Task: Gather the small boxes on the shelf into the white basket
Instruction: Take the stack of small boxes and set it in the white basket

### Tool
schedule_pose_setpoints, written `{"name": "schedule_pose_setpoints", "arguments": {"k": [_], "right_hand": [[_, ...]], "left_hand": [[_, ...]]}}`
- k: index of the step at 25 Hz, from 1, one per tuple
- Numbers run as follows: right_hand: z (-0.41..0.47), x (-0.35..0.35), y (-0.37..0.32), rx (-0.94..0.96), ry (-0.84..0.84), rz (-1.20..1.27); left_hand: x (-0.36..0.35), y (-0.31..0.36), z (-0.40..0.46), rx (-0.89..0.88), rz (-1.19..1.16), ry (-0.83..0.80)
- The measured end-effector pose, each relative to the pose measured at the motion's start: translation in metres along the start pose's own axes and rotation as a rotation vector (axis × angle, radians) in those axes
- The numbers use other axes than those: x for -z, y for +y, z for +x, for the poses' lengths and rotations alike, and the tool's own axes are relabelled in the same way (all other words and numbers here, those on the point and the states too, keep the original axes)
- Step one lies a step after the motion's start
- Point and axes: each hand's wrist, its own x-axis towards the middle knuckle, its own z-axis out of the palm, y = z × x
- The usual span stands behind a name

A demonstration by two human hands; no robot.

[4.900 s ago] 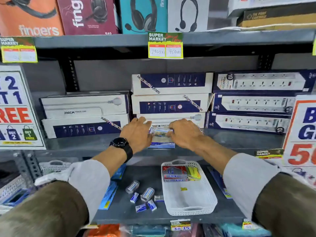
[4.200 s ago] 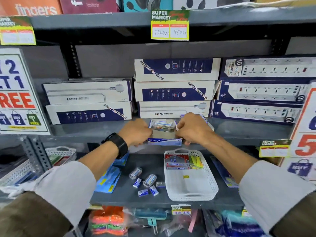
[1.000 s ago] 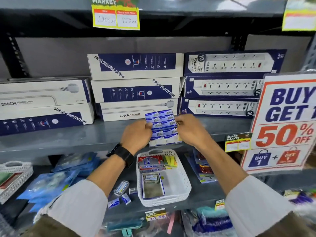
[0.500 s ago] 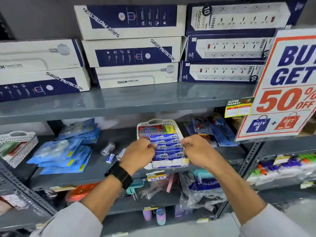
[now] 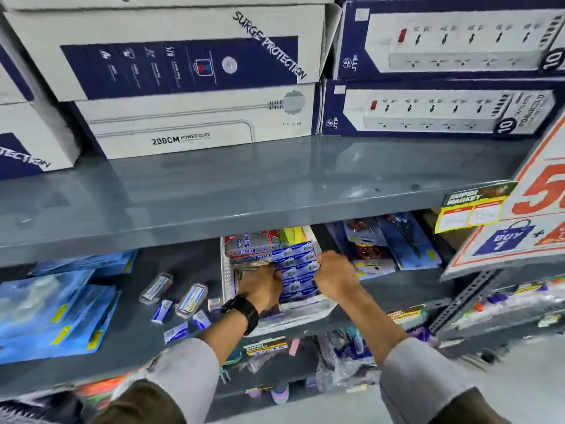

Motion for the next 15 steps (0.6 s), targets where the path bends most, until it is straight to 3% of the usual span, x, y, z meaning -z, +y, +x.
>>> {"name": "schedule_pose_setpoints", "arguments": {"k": [8,15], "right_hand": [[0.031,-0.039,0.001,-0.037,-0.047,-0.204],[0.011,-0.044,0.003,0.004,-0.04,-0.124]], "left_hand": [[-0.03,-0.003,0.034,0.106,-0.11,-0.171],[-0.024,-0.009,0.022,0.048,-0.124,-0.063]]}}
